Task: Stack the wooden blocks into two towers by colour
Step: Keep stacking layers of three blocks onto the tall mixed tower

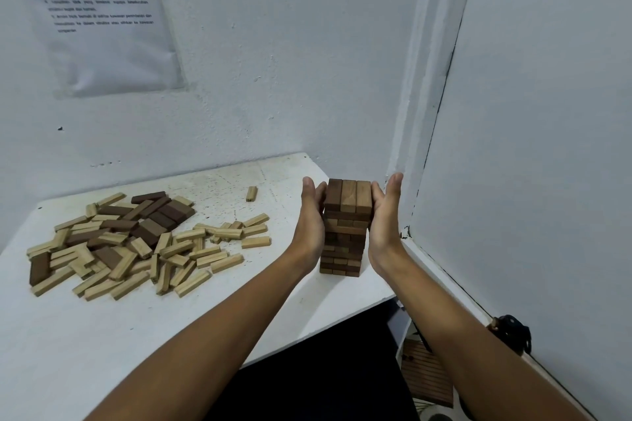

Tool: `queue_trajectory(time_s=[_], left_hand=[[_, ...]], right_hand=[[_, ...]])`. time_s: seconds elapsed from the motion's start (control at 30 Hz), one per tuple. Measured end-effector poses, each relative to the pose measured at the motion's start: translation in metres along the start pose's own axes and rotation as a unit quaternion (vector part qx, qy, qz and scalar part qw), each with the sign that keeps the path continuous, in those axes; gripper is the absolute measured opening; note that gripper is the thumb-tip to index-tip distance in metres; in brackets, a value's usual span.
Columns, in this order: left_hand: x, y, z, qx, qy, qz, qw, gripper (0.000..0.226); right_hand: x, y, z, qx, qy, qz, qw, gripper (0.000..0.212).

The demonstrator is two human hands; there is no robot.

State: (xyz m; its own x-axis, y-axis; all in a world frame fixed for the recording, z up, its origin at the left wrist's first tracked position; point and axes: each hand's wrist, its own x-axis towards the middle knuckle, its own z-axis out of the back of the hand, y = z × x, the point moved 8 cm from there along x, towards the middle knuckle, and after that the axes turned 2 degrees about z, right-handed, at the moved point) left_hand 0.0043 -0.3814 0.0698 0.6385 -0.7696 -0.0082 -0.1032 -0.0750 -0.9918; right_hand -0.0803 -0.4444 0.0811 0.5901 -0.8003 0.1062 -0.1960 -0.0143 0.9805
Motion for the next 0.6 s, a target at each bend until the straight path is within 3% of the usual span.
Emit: queue_trajectory(time_s=[0.03, 0.07, 0.23, 0.3, 0.4, 0.43, 0.53, 0.6], left_hand=[[-0.002, -0.002, -0.002, -0.003, -0.002, -0.005, 1.000, 0.066], [-0.003, -0.002, -0.003, -0.009, -0.007, -0.003, 1.000, 0.065], [-0.012, -0.006, -0.005, -0.021, -0.023, 0.027, 0.999, 0.059], [-0.022, -0.017, -0.017, -0.026, 0.004, 0.021, 0.999, 0.064], [-0.050, -0.037, -0.038, -0.016, 0.050, 0.009, 0.999, 0.057], [-0.049, -0.035, -0.038, -0.016, 0.049, 0.015, 0.999, 0.059], [-0.016, -0.011, -0.015, -0.005, 0.023, 0.001, 1.000, 0.068], [-0.001, 0.001, -0.007, -0.007, 0.009, -0.003, 1.000, 0.067]], right_hand=[[-0.002, 0.003, -0.001, 0.002, -0.005, 0.004, 1.000, 0.062], [-0.006, 0.006, -0.001, 0.010, -0.003, -0.002, 1.000, 0.058], [-0.034, 0.036, -0.002, 0.074, -0.051, 0.005, 0.996, 0.058], [0.015, -0.020, 0.004, 0.077, -0.001, 0.009, 0.997, 0.059], [0.100, -0.150, 0.043, -0.002, -0.004, 0.015, 1.000, 0.077], [0.097, -0.142, 0.044, 0.002, -0.020, 0.009, 1.000, 0.072], [0.006, -0.020, 0.001, 0.066, 0.002, -0.038, 0.997, 0.067], [-0.002, -0.004, -0.001, 0.063, -0.003, -0.030, 0.998, 0.071]])
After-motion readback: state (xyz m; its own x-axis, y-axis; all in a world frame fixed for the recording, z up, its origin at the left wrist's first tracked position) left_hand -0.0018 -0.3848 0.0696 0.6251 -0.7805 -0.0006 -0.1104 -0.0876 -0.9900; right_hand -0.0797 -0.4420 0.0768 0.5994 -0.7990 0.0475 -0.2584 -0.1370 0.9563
